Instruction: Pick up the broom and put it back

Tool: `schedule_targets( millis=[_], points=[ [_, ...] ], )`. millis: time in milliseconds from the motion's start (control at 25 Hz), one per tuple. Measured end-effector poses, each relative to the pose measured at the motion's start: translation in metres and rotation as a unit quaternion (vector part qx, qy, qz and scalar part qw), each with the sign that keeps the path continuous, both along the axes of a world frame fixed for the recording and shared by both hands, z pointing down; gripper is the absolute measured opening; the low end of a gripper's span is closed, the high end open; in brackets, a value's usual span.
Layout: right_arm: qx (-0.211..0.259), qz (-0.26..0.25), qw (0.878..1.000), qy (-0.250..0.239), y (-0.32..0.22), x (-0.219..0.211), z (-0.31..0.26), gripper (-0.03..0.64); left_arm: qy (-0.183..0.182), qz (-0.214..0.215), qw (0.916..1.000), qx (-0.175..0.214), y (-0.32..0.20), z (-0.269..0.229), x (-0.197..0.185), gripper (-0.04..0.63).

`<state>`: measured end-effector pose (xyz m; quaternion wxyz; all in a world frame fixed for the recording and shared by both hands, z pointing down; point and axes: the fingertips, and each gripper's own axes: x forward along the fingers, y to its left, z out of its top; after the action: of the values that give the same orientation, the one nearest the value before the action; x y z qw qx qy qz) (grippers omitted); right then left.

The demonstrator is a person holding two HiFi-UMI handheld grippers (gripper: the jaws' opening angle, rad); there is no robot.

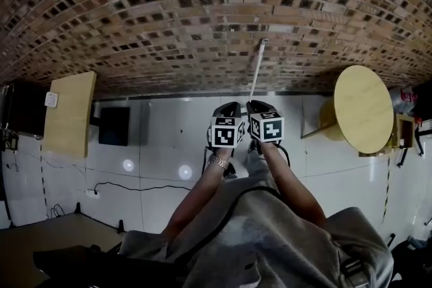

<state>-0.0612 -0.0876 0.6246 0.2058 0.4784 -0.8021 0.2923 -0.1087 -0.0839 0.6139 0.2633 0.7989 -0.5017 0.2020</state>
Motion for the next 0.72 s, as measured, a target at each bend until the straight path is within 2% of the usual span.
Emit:
schedule_targets(
  millis=[240, 520, 720],
  points=[
    [0.0, -0.008, 1.0, 0.003, 0.039, 0.003, -0.013, 0.036, 0.004, 0.015, 0.9998, 0.008, 0.02, -0.007, 0.011, 0.005],
    [0.035, -0.006, 0.999, 0.007, 0.034, 0.012, -0.037, 0.036, 0.0, 0.009, 0.9996, 0.027, 0.014, -0.022, 0.026, 0.005],
    [0.032, -0.005, 0.999, 0.001, 0.031, 0.027, -0.04, 0.036, -0.001, 0.02, 0.9994, 0.029, 0.011, -0.022, 0.045, 0.005]
  ],
)
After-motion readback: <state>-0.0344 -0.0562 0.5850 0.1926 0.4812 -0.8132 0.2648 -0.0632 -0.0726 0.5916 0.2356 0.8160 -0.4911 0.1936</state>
